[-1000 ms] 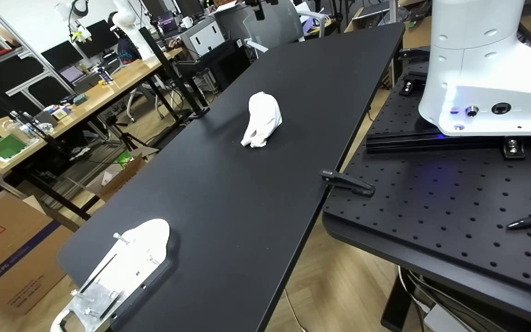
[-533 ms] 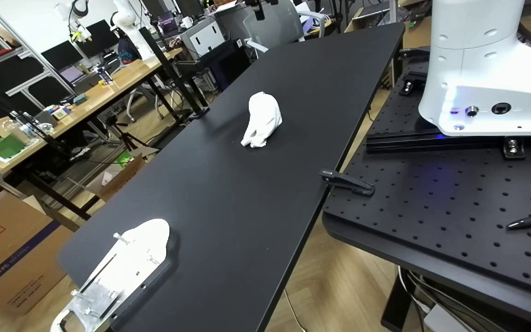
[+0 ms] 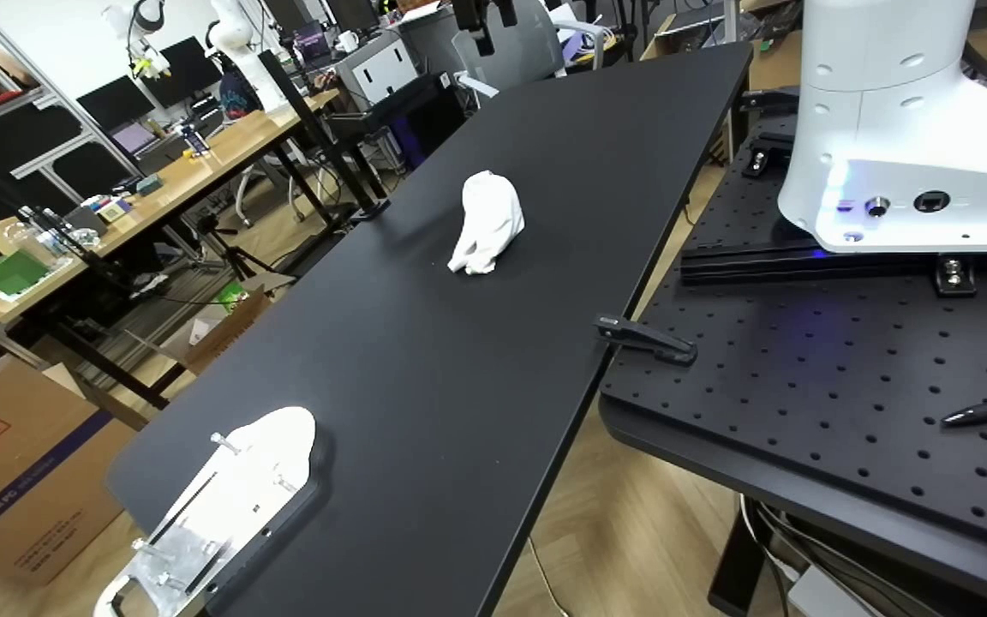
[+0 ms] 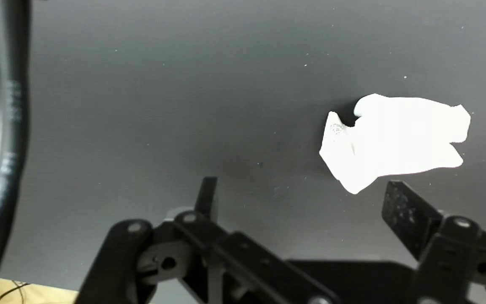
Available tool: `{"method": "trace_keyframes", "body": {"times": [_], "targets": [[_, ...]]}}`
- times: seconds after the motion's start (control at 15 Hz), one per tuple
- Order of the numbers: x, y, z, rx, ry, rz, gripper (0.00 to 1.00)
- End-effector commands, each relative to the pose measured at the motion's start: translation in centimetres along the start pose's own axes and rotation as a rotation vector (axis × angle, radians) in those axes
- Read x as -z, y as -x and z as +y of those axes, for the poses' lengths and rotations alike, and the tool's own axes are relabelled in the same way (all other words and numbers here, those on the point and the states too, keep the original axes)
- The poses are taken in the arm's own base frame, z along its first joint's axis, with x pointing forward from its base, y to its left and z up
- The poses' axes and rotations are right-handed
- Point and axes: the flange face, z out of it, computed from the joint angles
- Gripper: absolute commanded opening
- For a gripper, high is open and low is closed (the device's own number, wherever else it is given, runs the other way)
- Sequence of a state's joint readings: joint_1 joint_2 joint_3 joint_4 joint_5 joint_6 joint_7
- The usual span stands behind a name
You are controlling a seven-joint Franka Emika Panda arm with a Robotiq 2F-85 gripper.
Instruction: Hang the white cloth on the extended black object, take it down, and hang it again
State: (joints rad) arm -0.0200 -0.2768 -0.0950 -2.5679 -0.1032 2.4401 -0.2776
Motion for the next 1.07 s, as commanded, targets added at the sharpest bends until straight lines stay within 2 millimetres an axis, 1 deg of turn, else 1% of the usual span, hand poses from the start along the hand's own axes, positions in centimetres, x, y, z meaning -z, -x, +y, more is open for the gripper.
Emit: {"method": "trace_keyframes", "body": {"times": [0.0, 0.33, 0.47, 0.53, 0.6, 0.67, 0.8, 0.87, 0.93, 1.0], "targets": [[-1.9, -1.1, -2.0, 0.098, 0.009, -0.023, 1.0], [-5.9, -2.7, -6.9, 0.245, -0.013, -0.055, 1.0], [-7.8, -3.3, -8.7, 0.274, -0.016, -0.047, 1.0], [-8.7, -3.7, -9.4, 0.251, -0.011, -0.026, 1.0], [-8.9, -3.9, -9.8, 0.253, 0.005, -0.018, 1.0], [-8.2, -3.0, -9.3, 0.266, -0.015, -0.032, 1.0], [-9.3, -3.3, -10.0, 0.271, -0.012, -0.029, 1.0], [-9.5, -3.3, -10.0, 0.271, -0.012, -0.031, 1.0], [-9.4, -3.4, -9.7, 0.25, 0.011, -0.037, 1.0], [-9.7, -3.8, -9.5, 0.18, 0.055, 0.005, 1.0]]}}
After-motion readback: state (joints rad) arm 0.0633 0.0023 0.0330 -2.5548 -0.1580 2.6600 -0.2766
